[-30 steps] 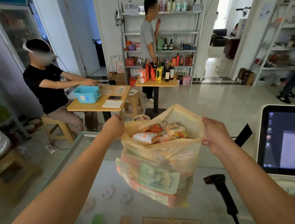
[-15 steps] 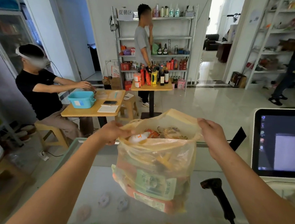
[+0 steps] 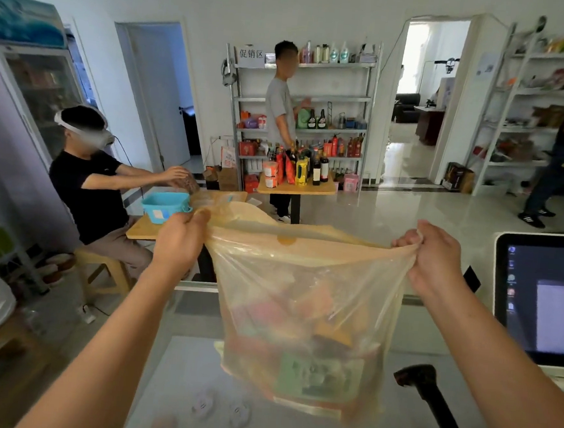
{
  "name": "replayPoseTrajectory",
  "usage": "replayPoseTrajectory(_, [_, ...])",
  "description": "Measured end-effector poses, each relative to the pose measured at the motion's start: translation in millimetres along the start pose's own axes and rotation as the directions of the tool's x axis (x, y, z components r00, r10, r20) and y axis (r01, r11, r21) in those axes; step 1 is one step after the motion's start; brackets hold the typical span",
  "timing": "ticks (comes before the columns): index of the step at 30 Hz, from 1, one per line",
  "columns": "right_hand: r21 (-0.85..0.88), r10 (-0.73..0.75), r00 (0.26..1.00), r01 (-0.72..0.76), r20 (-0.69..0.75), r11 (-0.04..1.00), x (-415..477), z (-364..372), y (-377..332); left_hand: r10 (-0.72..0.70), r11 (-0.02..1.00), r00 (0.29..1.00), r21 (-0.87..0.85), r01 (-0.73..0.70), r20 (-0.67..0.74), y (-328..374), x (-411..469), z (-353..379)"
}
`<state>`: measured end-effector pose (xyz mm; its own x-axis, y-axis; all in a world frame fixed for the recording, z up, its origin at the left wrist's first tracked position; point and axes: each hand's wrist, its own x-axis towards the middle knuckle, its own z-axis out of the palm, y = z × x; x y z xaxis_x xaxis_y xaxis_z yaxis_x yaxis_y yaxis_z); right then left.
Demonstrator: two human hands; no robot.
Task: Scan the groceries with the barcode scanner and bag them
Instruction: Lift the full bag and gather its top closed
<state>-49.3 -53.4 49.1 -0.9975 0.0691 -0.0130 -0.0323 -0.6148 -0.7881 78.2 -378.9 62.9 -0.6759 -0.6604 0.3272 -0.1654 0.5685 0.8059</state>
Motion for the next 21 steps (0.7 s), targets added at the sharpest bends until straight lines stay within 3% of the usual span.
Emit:
replayPoseTrajectory(4, [0.086, -0.046, 0.993, 0.037, 0.106, 0.996, -6, 2, -29, -0.049, 0.994, 0.997, -0.105, 0.043, -0.064, 3, -27, -30])
replayPoseTrajectory(7, [0.040, -0.064, 0.993, 0.060, 0.102, 0.997, -2, -7, -35, -0.034, 0.998, 0.998, 0.048, 0.037, -0.050, 3, -43, -37])
replayPoseTrajectory(10, [-0.074, 0.072, 0.997, -0.069, 0.037, 0.995, 2, -42, -12, -0.105, 0.984, 0.993, 0.151, 0.096, 0.058, -20, -64, -25])
replayPoseTrajectory(12, [-0.067, 0.119, 0.993, -0.118, 0.021, 0.991, -1, -63, -4, -0.167, 0.986, 0.980, 0.028, 0.165, 0.111, -28, -76, -17])
replayPoseTrajectory(18, [-0.027, 0.013, 0.997, -0.011, 0.073, 1.000, -21, -42, -42, -0.128, 0.956, 0.992, -0.268, 0.123, -0.004, -1, -61, -21])
replayPoseTrajectory(21, [-0.255, -0.014, 0.995, 0.039, 0.101, 0.966, -27, -54, -33, -0.253, 0.923, 0.967, -0.299, 0.241, -0.003, -20, -69, -20])
